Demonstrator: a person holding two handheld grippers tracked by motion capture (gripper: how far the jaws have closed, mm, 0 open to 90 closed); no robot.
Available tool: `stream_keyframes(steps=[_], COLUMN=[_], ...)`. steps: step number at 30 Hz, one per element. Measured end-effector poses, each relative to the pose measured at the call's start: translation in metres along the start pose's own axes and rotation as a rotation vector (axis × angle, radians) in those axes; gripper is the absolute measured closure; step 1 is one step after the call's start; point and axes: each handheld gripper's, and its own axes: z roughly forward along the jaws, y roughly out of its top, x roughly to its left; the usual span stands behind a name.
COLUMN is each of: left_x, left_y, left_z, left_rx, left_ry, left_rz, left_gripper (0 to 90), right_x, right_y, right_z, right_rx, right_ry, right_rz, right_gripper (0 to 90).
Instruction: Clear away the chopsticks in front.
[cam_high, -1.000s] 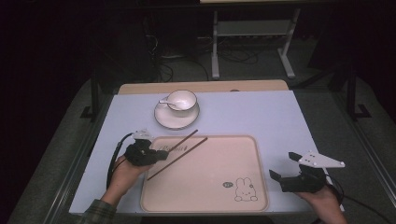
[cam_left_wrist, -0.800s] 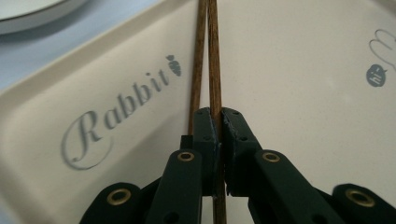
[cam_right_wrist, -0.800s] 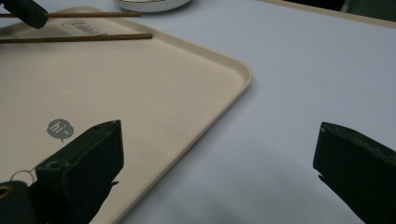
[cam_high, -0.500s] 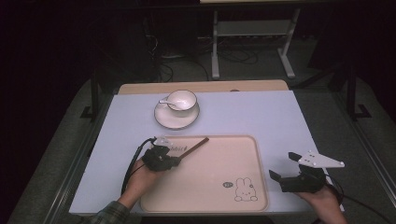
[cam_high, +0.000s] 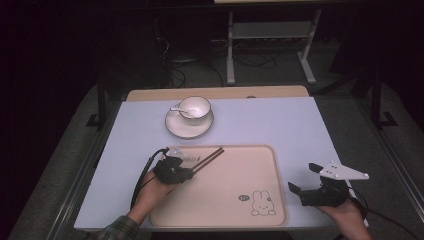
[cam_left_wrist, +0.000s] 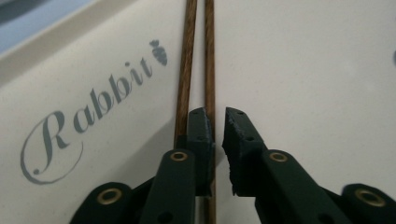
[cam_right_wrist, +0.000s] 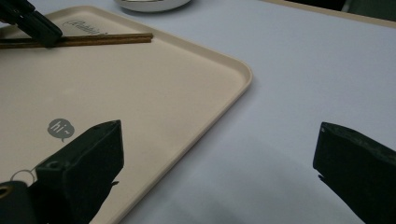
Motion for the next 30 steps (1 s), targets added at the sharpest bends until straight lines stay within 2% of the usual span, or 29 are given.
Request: stream_keyframes(steps=[2,4,7,8,9,14,16,19,24,25,30], left_x=[0.0,0.001,-0.003,-0.003,-0.005,-0.011,-0.011,-0.01,-0.003,0.002,0.009], left_y=[0.003,0.016,0.03,0.03,0.042,0.069,0.074,0.087,0.097,0.099,0.097], left_z=[-0.001,0.0,0.008,0.008,0.016,0.039,0.044,0.062,0.077,0.081,0.086], left_rx=[-0.008,-0.031,-0.033,-0.033,-0.033,-0.023,-0.021,-0.013,-0.002,0.0,0.015], left_ry=[-0.008,-0.051,-0.093,-0.093,-0.124,-0.163,-0.165,-0.169,-0.166,-0.167,-0.165], left_rz=[0.01,0.03,0.069,0.069,0.092,0.138,0.147,0.168,0.163,0.151,0.139], left_gripper=[77.8,75.9,82.5,84.8,87.4,89.5,89.5,89.4,89.4,89.4,89.5], right_x=[0.0,0.001,0.002,0.002,0.002,0.0,-0.001,-0.001,-0.002,-0.002,-0.003], right_y=[0.0,0.001,0.001,0.001,0.001,0.0,-0.001,-0.001,-0.001,-0.001,-0.002], right_z=[0.0,0.001,0.001,0.001,0.001,0.0,0.0,0.0,0.0,0.0,0.0], right_rx=[0.001,-0.002,0.003,0.005,0.004,0.001,0.0,0.0,0.002,0.003,0.002], right_ry=[0.0,0.004,0.006,0.006,0.005,0.0,0.002,0.004,0.006,0.006,0.006], right_rz=[0.0,-0.006,-0.01,-0.009,-0.007,0.0,-0.001,0.001,0.002,0.002,0.004], right_gripper=[1.1,1.1,1.1,1.1,1.1,1.1,1.1,1.2,1.2,1.1,1.2])
